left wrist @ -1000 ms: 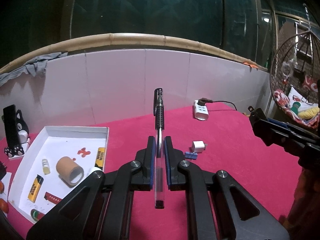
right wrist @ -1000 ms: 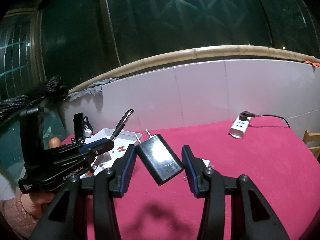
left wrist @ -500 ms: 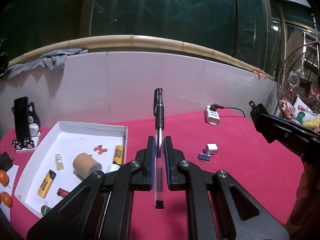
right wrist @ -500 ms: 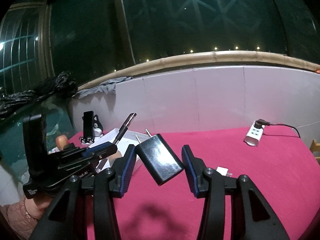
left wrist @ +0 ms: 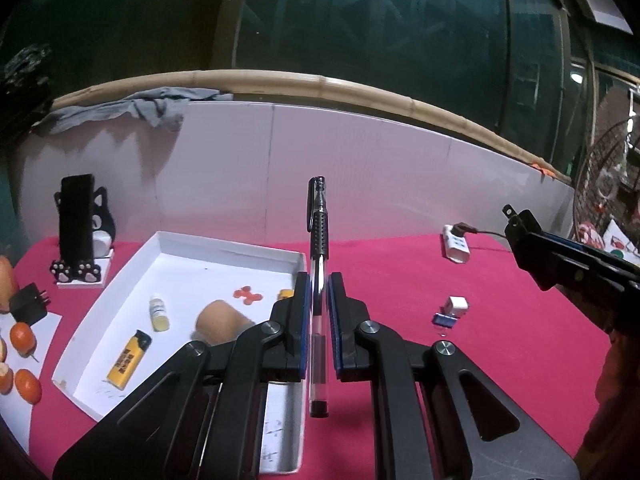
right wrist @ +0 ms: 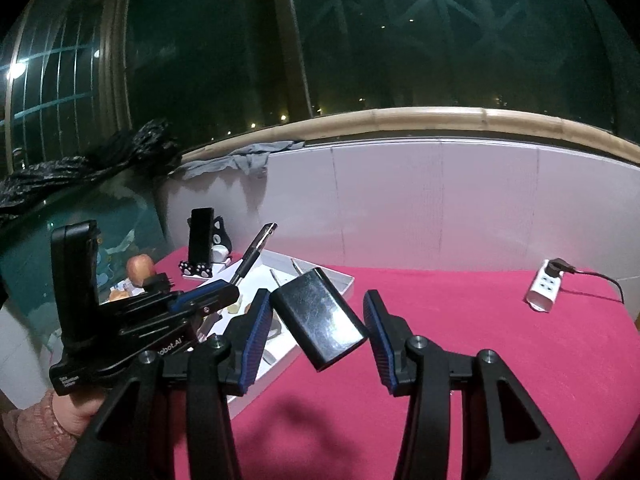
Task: Organize rigid objects
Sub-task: 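Lift and carry the pen and black charger over the tray with both grippers, then lower the pen and black charger into the tray and open both grippers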
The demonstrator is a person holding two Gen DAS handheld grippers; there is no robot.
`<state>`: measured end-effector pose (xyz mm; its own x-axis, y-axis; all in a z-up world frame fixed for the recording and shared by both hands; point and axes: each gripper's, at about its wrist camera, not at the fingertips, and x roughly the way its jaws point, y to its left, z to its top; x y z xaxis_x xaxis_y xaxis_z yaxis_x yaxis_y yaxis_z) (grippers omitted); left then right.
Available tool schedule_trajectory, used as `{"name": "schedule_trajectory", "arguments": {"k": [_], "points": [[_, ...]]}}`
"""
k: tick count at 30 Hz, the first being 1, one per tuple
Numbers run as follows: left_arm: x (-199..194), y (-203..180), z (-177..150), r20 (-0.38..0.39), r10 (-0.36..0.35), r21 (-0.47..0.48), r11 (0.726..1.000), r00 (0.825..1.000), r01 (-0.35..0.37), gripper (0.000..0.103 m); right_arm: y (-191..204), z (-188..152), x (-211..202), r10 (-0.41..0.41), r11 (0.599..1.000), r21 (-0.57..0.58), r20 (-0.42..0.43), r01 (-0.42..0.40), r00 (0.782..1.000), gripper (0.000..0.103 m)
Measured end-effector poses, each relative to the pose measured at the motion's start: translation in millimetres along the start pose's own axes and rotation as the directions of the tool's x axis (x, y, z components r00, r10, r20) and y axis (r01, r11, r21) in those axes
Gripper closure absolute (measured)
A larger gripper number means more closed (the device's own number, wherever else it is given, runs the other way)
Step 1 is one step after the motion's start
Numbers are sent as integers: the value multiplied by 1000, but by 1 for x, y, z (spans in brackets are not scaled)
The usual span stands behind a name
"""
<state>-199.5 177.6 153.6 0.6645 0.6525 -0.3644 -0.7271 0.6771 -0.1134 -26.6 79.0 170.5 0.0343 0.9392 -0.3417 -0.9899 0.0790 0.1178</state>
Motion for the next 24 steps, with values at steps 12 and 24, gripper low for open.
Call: {"name": "schedule_trajectory", "arguments": {"k": [12, 24], "points": [[-8, 53, -7, -3, 63, -90, 994, 998, -63, 95, 36, 11, 31, 50, 998, -37, -42, -52, 998, 56], [-14, 130, -19, -33, 190, -196, 962, 981, -192, 95, 67, 16, 76, 116, 993, -24, -119, -119, 986, 56]]}}
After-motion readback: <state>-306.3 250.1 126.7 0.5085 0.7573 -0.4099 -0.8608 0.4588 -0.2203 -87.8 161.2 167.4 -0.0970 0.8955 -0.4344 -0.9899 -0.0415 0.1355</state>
